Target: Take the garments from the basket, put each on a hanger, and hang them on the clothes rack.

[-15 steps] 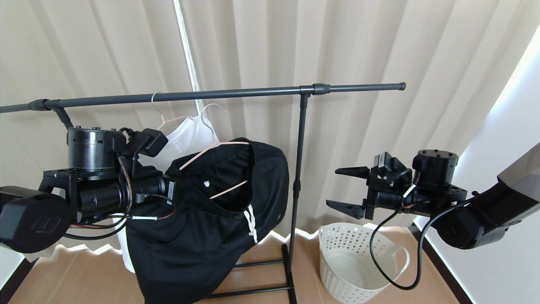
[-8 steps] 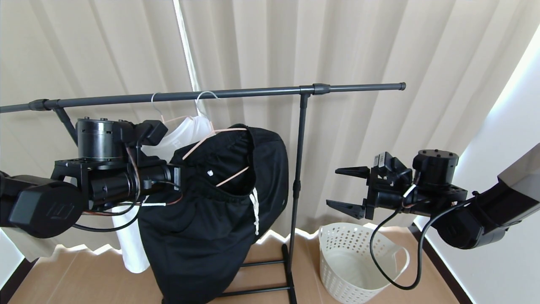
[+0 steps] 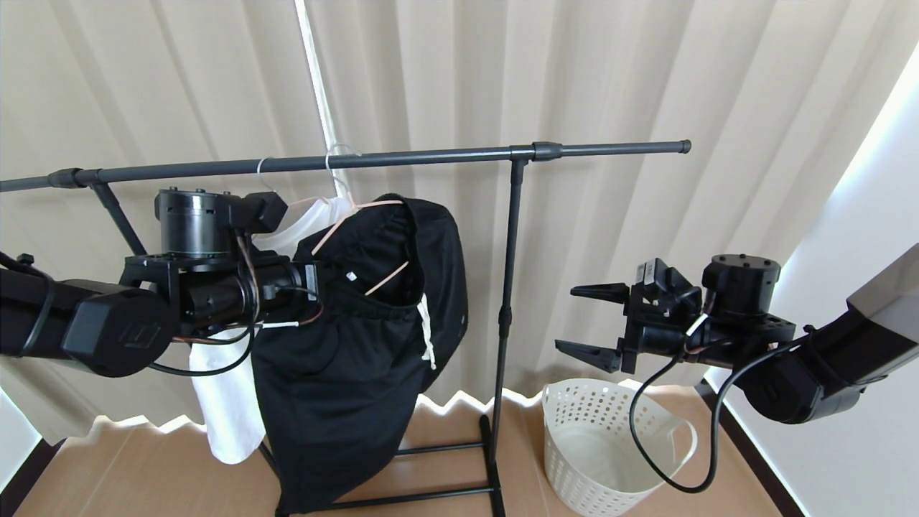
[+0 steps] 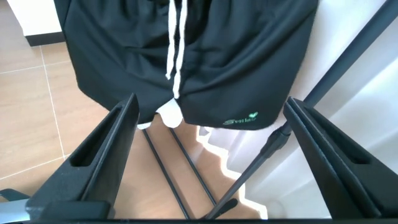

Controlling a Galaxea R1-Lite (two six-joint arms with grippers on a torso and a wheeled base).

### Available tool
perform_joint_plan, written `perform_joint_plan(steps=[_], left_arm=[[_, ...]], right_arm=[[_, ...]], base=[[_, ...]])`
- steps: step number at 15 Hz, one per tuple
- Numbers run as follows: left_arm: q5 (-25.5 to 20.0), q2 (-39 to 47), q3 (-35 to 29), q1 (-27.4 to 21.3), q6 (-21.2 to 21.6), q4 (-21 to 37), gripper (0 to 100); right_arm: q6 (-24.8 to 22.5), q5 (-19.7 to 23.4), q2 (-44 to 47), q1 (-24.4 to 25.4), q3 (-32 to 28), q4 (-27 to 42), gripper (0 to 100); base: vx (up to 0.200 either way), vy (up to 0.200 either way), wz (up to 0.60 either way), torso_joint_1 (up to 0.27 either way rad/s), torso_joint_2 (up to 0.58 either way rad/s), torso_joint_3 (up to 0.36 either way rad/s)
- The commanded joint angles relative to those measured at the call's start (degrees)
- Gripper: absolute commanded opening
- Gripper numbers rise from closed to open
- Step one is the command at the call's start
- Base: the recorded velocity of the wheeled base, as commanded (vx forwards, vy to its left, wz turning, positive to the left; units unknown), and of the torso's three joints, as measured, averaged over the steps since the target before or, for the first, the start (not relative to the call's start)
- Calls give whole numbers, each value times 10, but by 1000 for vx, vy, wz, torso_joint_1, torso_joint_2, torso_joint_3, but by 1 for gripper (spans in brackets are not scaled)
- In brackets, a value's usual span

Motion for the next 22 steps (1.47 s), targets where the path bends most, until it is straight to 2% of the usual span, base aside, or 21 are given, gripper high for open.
perform_joint_plan(steps=[1, 6, 7, 9, 12, 22], left_arm=[[8, 17, -17, -3, -1, 1, 0], [48, 48, -52, -12, -1, 3, 0], [68, 67, -75, -15, -1, 3, 0], [69, 78, -91, -18, -1, 4, 0], [95, 107, -124, -20, -1, 4, 0], [107, 146, -191, -24, -1, 21, 0]], right_arm=[[0, 0, 0, -1, 0, 0, 100], [-3, 0, -1, -1, -1, -1, 100], [-4, 0, -1, -1, -2, -1, 100], [-4, 0, 1, -1, 0, -14, 100], [-4, 0, 2, -1, 2, -25, 100], [-4, 0, 1, -1, 4, -31, 100]], base=[[0, 0, 0, 0, 0, 0], [0, 0, 0, 0, 0, 0], [0, 0, 0, 0, 0, 0], [0, 0, 0, 0, 0, 0], [0, 0, 0, 0, 0, 0], [0, 0, 0, 0, 0, 0]])
